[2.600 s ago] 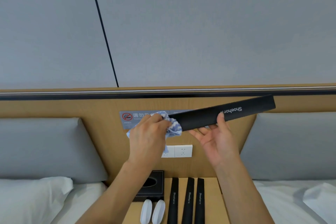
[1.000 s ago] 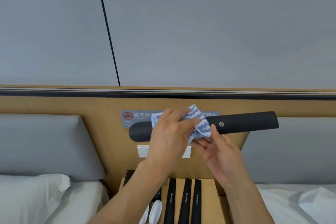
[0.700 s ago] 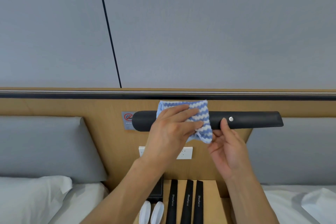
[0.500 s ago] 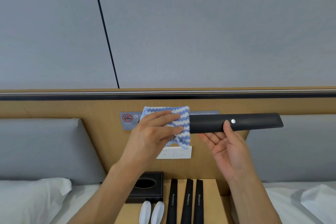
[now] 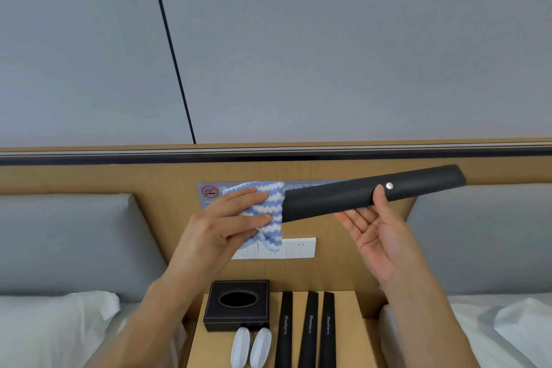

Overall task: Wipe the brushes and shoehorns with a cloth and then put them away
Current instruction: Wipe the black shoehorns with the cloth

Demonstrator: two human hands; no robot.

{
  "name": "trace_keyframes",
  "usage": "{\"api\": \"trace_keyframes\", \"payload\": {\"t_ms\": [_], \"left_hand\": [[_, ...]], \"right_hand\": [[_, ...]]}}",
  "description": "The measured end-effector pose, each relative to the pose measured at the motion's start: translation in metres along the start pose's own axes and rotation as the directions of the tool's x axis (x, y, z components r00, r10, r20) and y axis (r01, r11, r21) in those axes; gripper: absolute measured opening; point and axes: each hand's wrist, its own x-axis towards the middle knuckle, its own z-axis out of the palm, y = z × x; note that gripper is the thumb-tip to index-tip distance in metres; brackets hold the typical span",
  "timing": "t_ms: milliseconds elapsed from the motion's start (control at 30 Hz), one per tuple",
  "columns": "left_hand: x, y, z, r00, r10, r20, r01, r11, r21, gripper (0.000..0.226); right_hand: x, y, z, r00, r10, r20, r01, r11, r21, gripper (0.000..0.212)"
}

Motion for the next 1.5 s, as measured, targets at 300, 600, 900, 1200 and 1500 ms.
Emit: {"api": "trace_keyframes", "payload": {"t_ms": [300,600,900,1200,1500], "left_hand": [[0.028,0.023,0.027,0.987,-0.006,0.161,0.022,0.995,-0.1,0.025],[0.054,0.042,0.045,0.997,-0.071,-0.031,0.067,0.992,-0.104,0.022],[0.06,0.047,0.049,0.985,-0.116,-0.13,0.098,0.986,-0.138,0.02],[0.088,0.031,0.027,0.966,-0.085,-0.243,0.085,0.996,-0.007,0.018],[0.135,0.001,-0.007,0.927,-0.188,-0.325,0.193,0.981,-0.015,0.018]], "right_hand": [[0.0,0.008,0.019,0.999,0.026,-0.024,-0.034,0.916,-0.399,0.052],[-0.008,0.013,0.015,0.959,0.048,0.278,0.118,0.827,-0.549,0.077],[-0.012,0.015,0.003,0.925,0.119,0.362,0.125,0.803,-0.583,0.057],[-0.019,0.016,0.006,0.887,0.183,0.423,0.161,0.737,-0.656,0.051],[-0.024,0.022,0.006,0.874,0.254,0.414,0.141,0.682,-0.717,0.046]]}}
